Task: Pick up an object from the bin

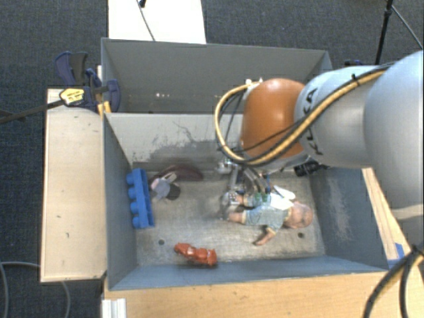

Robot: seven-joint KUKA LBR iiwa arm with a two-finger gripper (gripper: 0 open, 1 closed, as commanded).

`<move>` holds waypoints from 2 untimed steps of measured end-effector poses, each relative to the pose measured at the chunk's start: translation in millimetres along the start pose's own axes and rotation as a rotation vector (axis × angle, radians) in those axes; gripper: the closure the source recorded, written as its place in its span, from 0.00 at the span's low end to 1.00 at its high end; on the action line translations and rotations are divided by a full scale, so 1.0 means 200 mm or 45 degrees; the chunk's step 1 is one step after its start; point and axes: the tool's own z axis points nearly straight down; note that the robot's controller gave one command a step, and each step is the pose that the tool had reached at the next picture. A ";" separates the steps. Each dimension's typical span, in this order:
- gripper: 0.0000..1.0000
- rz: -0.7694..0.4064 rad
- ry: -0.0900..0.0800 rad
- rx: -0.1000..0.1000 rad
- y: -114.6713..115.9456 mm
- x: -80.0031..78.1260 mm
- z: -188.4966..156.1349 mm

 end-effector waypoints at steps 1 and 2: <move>0.00 -0.023 -0.002 0.003 -0.27 0.00 0.14; 1.00 -0.050 -0.011 0.002 -0.26 0.03 0.13</move>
Offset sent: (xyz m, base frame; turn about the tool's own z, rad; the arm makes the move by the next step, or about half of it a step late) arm -0.0100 -0.0537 -0.0293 -0.0429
